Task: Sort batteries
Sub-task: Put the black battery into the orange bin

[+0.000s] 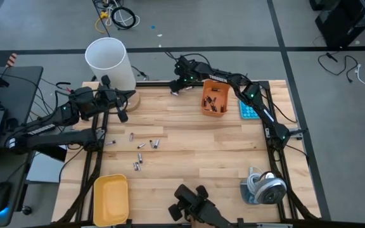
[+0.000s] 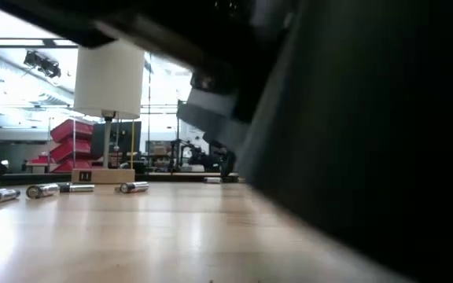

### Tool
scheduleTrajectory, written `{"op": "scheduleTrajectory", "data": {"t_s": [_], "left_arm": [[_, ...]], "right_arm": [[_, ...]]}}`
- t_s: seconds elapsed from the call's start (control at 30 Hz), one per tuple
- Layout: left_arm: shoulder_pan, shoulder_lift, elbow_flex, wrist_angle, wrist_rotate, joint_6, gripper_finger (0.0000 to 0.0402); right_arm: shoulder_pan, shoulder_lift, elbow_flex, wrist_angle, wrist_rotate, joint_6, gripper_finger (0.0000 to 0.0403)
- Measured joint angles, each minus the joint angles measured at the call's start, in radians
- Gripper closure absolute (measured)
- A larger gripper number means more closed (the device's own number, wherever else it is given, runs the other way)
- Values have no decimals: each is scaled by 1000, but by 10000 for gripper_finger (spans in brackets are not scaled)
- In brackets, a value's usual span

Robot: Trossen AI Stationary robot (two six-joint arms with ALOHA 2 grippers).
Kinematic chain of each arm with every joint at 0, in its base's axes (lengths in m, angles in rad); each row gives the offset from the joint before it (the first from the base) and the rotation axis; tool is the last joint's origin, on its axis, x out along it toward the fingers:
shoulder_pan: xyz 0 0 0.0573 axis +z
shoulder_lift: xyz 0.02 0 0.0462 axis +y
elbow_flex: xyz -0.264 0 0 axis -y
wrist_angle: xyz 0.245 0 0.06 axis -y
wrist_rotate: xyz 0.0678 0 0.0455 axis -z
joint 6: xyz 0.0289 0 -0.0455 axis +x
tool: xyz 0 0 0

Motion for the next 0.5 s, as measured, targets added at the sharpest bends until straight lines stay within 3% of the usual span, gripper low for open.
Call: {"op": "scheduleTrajectory", "data": {"t_s": [0.3,0.4,0.5], "left_arm": [[0,0,0,8,0,0,401],[0,0,0,9,0,0,401],[0,0,0,3,0,0,401]], "right_arm": [[-10,14,37,22,-235,-24,403],[-6,8,89,-2,-199,-32,403],[-4,8,128,-120,-46,-28,403]]}}
